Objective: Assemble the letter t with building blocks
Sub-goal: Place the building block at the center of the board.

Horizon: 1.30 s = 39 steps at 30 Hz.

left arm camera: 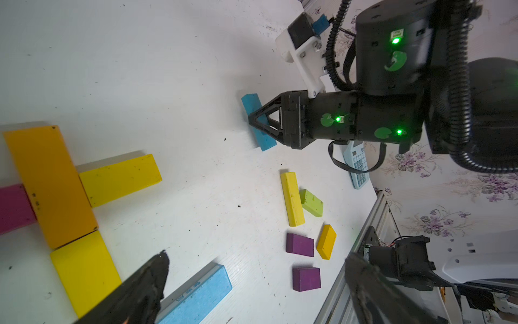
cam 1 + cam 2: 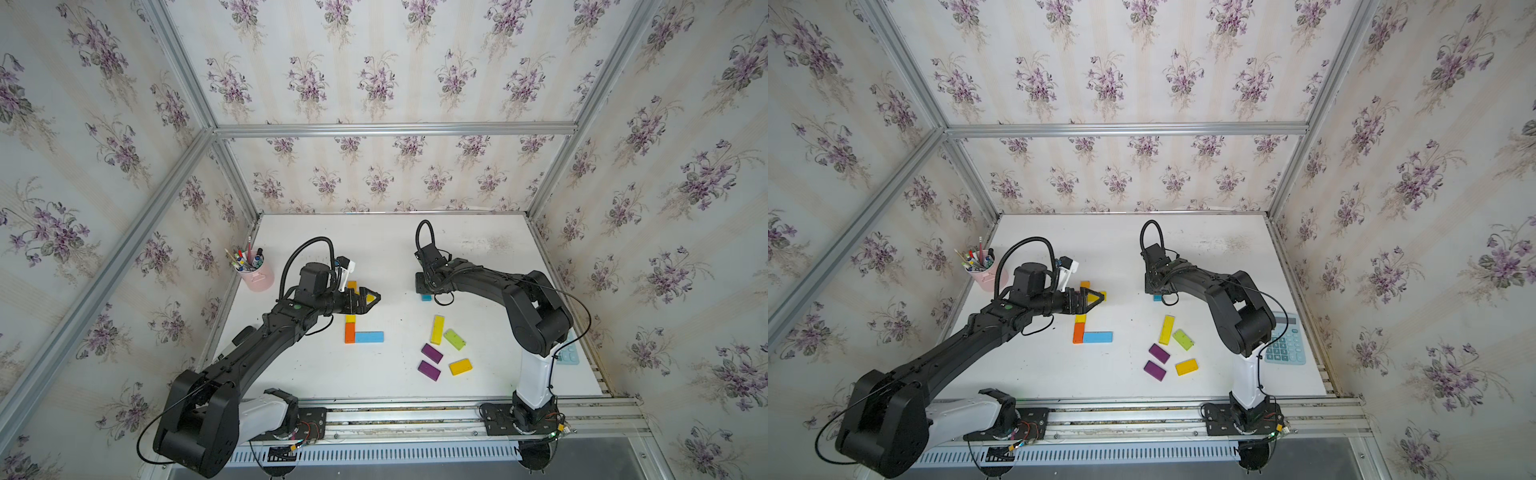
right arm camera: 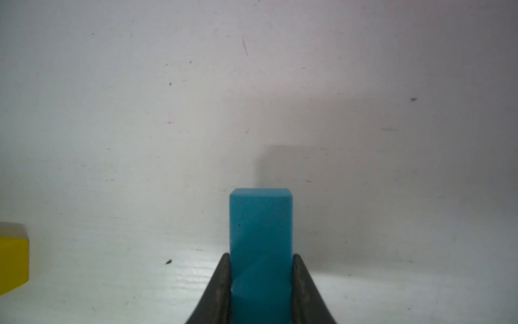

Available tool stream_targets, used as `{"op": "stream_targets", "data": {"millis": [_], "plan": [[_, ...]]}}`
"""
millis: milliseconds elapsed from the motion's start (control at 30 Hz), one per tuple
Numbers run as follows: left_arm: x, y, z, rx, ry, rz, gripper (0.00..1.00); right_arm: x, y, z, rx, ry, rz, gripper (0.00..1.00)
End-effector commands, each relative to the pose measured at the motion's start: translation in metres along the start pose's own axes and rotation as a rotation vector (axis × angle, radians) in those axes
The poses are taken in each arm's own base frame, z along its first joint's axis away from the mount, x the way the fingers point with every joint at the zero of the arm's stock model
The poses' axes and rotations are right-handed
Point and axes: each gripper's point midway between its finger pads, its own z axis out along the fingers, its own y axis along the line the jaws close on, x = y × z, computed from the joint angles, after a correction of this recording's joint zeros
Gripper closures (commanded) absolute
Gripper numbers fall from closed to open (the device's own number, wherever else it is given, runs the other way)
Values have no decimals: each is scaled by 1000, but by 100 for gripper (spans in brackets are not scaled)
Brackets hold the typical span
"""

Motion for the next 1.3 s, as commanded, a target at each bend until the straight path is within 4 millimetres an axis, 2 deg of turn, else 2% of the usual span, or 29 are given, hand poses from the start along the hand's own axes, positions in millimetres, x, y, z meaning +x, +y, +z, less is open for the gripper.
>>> {"op": "stream_targets", "data": {"millis": [0, 433, 867, 1033, 1133, 1267], "plan": [[-2, 6, 3, -23, -15, 25, 0, 1, 3, 1, -8, 21, 57, 81], [4, 10, 15, 9, 8, -11, 0, 19, -18, 1, 81, 45, 57, 81], [8, 11, 16, 14, 20, -16, 0, 21, -22, 6, 102, 48, 45, 80], [8, 7, 14, 31, 17, 3, 0, 22, -23, 7, 105, 52, 43, 74], [8, 6, 13, 30, 14, 10, 0, 23, -21, 9, 100, 58, 43, 63], [10, 6, 13, 30, 19, 12, 0, 24, -21, 11, 98, 63, 44, 55]]}}
